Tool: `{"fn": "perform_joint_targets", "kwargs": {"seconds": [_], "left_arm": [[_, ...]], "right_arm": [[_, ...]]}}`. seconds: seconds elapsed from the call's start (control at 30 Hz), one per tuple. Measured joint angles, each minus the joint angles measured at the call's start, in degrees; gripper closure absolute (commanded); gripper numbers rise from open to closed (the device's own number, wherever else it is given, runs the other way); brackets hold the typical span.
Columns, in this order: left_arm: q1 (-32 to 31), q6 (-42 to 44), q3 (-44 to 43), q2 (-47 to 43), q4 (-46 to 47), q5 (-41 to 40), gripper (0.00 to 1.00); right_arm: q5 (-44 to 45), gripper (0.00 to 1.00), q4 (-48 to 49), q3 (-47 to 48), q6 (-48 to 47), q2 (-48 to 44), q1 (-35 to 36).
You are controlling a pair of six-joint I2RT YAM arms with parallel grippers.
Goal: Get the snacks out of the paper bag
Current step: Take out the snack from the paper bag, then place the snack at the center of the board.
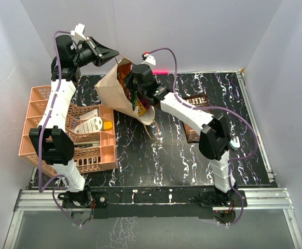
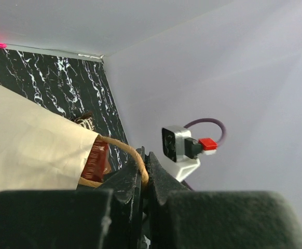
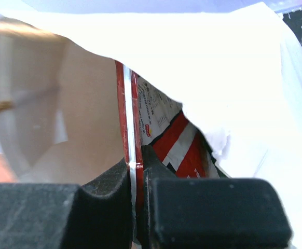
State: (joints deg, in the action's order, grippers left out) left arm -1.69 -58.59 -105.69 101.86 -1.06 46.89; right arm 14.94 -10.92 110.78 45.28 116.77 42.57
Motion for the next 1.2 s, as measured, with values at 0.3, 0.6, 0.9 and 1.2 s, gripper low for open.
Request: {"fn": "perform_joint_targets", "kwargs": {"seconds": [0.3, 0.6, 0.9, 1.2], "left_arm": [[0.0, -0.66, 0.15, -0.28, -0.33, -1.75, 1.0], [0.0, -0.66, 0.39, -0.31, -0.46, -2.16, 1.0], [0.0, -0.57, 0.81, -0.39, -0.48, -2.58, 1.0], [0.0, -0.26, 2.54, -1.31, -0.42, -2.62, 1.0]], "right_arm": [[-1.62, 0.93, 1.92, -8.13, 1.81, -8.79, -0.09], [-4.61, 0.93, 1.66, -17.03, 5.51, -23.04, -0.09], [-4.44, 0.93, 0.7, -28.87, 6.12, -44.68, -0.11], [6.84, 0.92, -8.85, -45.05, 6.12, -64.98, -0.11]]}}
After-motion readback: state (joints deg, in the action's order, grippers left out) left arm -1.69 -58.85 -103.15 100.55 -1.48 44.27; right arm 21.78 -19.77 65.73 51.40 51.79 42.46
